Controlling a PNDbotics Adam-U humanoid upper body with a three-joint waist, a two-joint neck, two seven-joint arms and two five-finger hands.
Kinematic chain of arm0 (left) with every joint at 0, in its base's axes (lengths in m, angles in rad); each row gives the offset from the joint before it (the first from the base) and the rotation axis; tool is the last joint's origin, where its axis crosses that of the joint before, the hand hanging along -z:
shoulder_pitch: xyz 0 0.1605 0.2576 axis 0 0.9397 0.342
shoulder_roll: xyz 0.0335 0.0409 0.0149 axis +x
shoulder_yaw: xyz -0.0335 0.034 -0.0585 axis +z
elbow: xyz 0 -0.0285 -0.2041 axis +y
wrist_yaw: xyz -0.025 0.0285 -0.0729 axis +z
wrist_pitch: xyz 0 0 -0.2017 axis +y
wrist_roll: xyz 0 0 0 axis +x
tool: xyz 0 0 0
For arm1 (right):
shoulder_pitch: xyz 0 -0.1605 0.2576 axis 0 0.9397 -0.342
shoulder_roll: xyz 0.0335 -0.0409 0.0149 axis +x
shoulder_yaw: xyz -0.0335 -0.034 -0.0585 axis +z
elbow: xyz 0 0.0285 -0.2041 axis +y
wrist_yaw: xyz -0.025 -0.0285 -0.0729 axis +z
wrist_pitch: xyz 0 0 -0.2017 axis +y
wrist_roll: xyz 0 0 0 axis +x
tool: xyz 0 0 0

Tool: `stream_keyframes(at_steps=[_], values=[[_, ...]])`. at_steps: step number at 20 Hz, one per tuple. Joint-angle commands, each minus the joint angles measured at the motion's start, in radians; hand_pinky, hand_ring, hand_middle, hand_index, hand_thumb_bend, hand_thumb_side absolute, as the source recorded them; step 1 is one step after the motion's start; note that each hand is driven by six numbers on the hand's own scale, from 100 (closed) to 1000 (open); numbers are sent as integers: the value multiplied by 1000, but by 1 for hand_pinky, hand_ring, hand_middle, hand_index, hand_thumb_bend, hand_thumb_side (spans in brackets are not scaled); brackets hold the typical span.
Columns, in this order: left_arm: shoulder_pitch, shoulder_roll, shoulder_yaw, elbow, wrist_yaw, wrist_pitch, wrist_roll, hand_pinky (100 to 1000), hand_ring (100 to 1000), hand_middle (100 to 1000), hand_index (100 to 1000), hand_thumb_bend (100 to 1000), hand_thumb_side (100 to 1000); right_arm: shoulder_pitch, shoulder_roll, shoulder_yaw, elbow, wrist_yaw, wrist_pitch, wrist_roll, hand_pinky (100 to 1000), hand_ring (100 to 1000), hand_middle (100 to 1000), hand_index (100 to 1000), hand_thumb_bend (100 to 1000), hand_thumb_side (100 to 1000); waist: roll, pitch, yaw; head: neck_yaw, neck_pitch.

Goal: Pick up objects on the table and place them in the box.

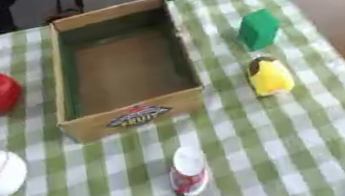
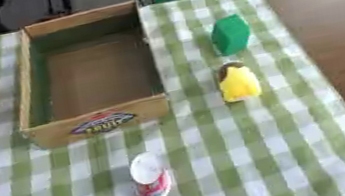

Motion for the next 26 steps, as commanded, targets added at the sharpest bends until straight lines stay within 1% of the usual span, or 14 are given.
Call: stream_keyframes(at_steps=[1,3,5,7,10,13,14,15,16,19,22,25,26], values=[[-5,33,0,-14,-3,3,-12,750,952,878,951,100,944,-59,-71,39,71,33,-53,82,743,860,908,934,532,1000,-3,-29,2,-6,4],[-6,34,-1,-14,0,4,-18,750,952,878,951,100,944,-97,-78,62,118,48,-81,128,743,860,908,934,532,1000,-3,-30,2,-7,5],[-6,35,-2,-14,2,4,-23,754,951,875,950,100,943,-122,-81,77,151,56,-103,155,739,859,907,939,540,1000,-5,-31,2,-9,5],[-7,37,-6,-14,5,6,-31,754,951,874,949,100,943,-187,-78,117,223,80,-136,213,747,863,909,941,545,1000,-8,-33,1,-15,6],[-11,34,-8,-14,18,4,-34,754,949,869,944,100,930,-283,-46,168,347,120,-191,293,775,880,916,962,576,957,-9,-37,1,-22,3],[-11,33,-7,-14,29,-1,-35,752,947,866,943,100,933,-351,-13,197,447,154,-245,346,784,887,925,977,600,928,-9,-37,1,-29,-2],[-10,33,-6,-14,31,-1,-36,752,947,866,943,100,933,-367,-4,203,472,163,-259,357,784,887,925,977,600,928,-8,-36,1,-32,-3],[-10,33,-6,-14,33,-2,-37,749,946,864,942,100,899,-379,3,207,492,171,-270,365,783,890,927,988,644,830,-8,-36,1,-34,-4],[-11,33,-6,-14,35,-2,-38,749,946,864,942,100,931,-395,15,217,519,184,-280,379,783,890,927,988,611,908,-9,-33,1,-41,-7],[-13,31,-8,-14,39,-3,-44,747,945,862,942,100,932,-443,54,235,599,223,-308,407,782,893,927,985,620,884,-10,-29,2,-54,-14],[-16,31,-10,-14,42,-2,-50,745,944,860,942,100,934,-477,90,247,661,255,-333,411,779,894,922,980,646,868,-10,-25,5,-66,-21],[-17,29,-12,-14,45,0,-55,744,944,859,942,100,933,-496,116,258,693,261,-362,399,779,893,919,976,651,874,-10,-23,7,-72,-25],[-18,29,-12,-14,46,0,-56,744,943,857,942,100,932,-504,126,268,689,260,-375,391,780,894,921,972,642,891,-10,-23,8,-75,-26]])
